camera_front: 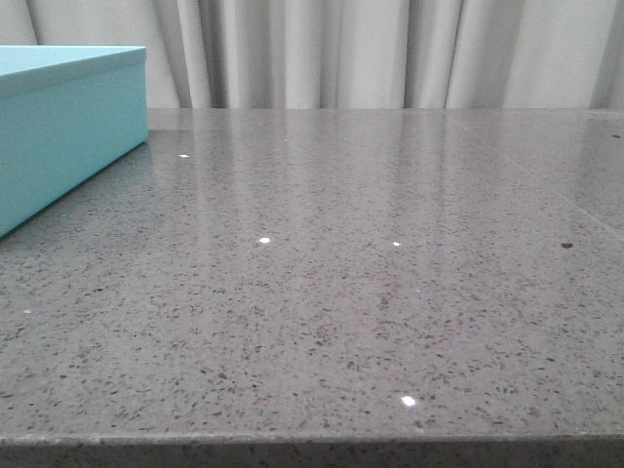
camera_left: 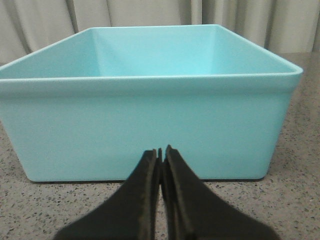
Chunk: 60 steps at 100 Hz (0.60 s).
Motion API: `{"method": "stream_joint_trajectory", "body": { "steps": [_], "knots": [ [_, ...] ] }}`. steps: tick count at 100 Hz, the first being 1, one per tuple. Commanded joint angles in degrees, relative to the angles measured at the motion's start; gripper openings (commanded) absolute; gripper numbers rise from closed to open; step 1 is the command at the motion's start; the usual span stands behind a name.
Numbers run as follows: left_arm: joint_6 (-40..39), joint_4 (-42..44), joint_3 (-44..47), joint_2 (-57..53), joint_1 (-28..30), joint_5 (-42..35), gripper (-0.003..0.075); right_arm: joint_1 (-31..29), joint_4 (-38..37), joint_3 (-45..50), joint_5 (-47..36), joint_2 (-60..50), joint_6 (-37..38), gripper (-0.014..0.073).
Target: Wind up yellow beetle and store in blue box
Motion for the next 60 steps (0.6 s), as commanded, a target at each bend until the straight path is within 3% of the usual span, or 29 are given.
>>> {"method": "stream_joint_trajectory", "body": {
  "steps": [1, 32, 49, 60],
  "knots": [
    [-0.66, 0.0, 1.26, -1.87, -0.36, -4.33, -0.0019, 0.17, -1.18, -1.35, -4.39, 0.5, -0.38, -0.0068],
    [-0.66, 0.0, 1.26, -1.87, -0.36, -4.33, -0.0019, -1.43, -1.65, 1.39, -6.49, 0.5, -0.38, -0.0068],
    [-0.66, 0.0, 1.26, -1.87, -0.36, -4.33, -0.0019, -8.38, -1.47, 6.29, -17.64, 0.5, -1.58, -0.0068],
    [-0.66, 0.0, 1.26, -1.87, -0.36, -4.33, -0.0019, -13.97, 2.15, 10.02, -25.56, -0.42, -7.23, -0.0068]
  ]
}}
